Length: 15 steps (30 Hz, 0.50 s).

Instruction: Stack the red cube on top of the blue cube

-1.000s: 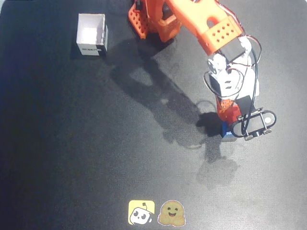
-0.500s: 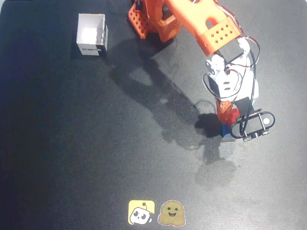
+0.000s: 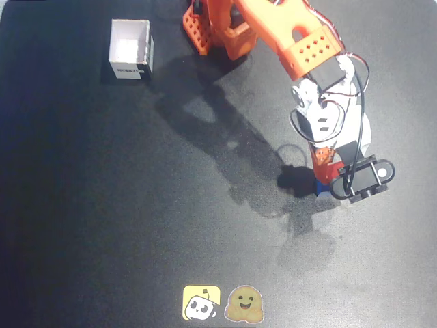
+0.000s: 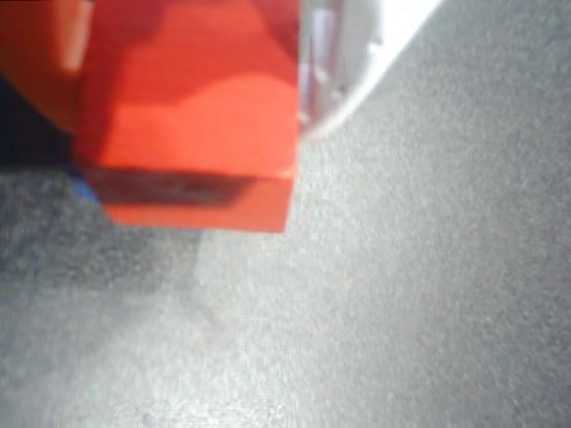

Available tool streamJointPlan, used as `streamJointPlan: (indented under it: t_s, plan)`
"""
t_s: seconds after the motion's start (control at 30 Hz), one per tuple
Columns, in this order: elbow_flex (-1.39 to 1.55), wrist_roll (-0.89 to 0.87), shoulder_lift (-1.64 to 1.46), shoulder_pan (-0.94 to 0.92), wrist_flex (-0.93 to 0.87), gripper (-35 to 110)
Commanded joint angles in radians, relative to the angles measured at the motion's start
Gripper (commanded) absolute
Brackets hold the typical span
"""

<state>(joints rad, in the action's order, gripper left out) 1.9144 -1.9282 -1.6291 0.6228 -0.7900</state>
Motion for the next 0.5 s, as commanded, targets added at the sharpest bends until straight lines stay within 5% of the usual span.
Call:
streamJointPlan:
  t_s: [0.0,0.47]
  plan:
    - [0.003,0.031,-0.006,-0.028,0.023,0]
    - [0.025,0.058,-0.021,-0.032,0.029,0]
